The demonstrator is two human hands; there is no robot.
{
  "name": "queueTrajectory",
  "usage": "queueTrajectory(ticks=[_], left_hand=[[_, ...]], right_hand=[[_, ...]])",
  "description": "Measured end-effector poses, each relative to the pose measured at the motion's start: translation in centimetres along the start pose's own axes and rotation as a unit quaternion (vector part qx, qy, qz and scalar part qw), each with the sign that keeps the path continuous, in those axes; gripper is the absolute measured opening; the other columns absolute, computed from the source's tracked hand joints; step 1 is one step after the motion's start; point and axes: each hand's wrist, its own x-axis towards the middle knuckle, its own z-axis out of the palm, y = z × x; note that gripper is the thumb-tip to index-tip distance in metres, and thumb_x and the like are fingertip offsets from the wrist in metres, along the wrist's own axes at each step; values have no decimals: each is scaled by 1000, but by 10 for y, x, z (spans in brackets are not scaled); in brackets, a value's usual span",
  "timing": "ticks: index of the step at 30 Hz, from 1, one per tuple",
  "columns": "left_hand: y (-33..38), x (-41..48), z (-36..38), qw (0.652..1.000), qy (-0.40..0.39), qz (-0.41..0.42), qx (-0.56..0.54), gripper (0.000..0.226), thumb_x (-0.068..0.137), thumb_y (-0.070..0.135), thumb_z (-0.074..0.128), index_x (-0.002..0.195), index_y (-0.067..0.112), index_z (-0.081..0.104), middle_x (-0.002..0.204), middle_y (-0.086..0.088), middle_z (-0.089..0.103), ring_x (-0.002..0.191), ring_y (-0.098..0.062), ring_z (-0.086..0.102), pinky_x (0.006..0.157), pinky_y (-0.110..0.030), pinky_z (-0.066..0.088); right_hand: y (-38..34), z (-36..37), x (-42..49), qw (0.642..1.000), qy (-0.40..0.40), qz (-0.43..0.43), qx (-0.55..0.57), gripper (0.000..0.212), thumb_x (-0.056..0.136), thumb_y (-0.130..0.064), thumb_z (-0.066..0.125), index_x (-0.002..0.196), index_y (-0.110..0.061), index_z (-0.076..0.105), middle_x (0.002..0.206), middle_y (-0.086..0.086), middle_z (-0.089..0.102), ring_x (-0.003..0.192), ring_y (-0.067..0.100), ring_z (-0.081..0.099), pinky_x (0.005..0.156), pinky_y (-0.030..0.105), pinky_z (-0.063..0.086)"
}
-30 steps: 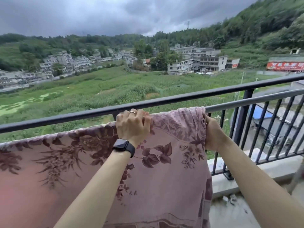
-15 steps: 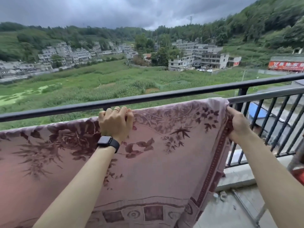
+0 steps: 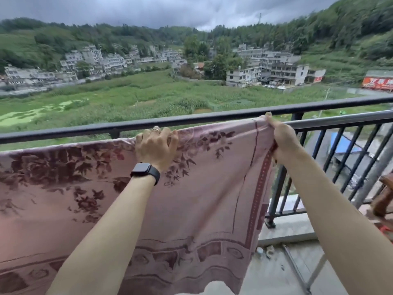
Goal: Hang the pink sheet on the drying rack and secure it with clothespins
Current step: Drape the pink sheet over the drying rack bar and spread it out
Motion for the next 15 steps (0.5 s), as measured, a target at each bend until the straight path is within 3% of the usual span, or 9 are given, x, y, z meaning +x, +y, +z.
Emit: queueTrajectory(ticks=[2, 4, 8, 12, 13, 15], left_hand=[[4, 0, 1, 1000, 2, -8, 3, 43, 98, 47, 35, 94, 17, 66, 83, -13, 70, 82, -31, 58, 81, -41, 37], [7, -3, 1, 1000, 8, -15, 6, 44, 98, 46, 34, 94, 16, 66, 79, -14, 69, 81, -32, 58, 82, -42, 37], [11, -3, -3, 999, 11, -41, -3, 46, 95, 42, 29, 94, 15, 67, 82, -14, 68, 83, -32, 57, 86, -42, 37], [39, 5, -9, 998, 11, -56, 15, 40, 92, 37, 33, 97, 16, 67, 96, -11, 71, 95, -30, 60, 100, -49, 31], [52, 6, -9, 999, 8, -41, 11, 39, 94, 38, 34, 98, 17, 67, 98, -10, 71, 97, -29, 60, 103, -50, 29], [78, 5, -5, 1000, -11, -22, -11, 40, 96, 41, 33, 101, 20, 66, 100, -9, 71, 98, -29, 61, 105, -50, 28]], right_hand=[[-6, -21, 7, 999, 9, -13, 47, 20, 82, -38, 73, 80, -19, 65, 75, 4, 64, 71, 27, 68, 93, 54, 55], [1, -32, 5, 995, -33, -17, 91, 19, 84, -38, 67, 80, -20, 66, 76, 4, 65, 72, 25, 66, 85, 45, 55], [32, -53, -7, 972, -107, 107, 181, 55, 101, -49, 30, 98, -11, 70, 95, 12, 72, 87, 25, 67, 80, 37, 54], [39, -52, -2, 971, -165, 149, 92, 37, 99, -25, 33, 71, -17, 55, 75, 1, 47, 65, 16, 48, 63, 30, 45], [35, -45, -1, 969, -175, 146, 90, 37, 99, -23, 32, 68, -18, 53, 72, 1, 47, 65, 16, 47, 66, 31, 44], [28, -33, 1, 966, -196, 139, 99, 29, 95, -25, 36, 79, -13, 59, 80, 6, 57, 81, 26, 55, 92, 42, 48]])
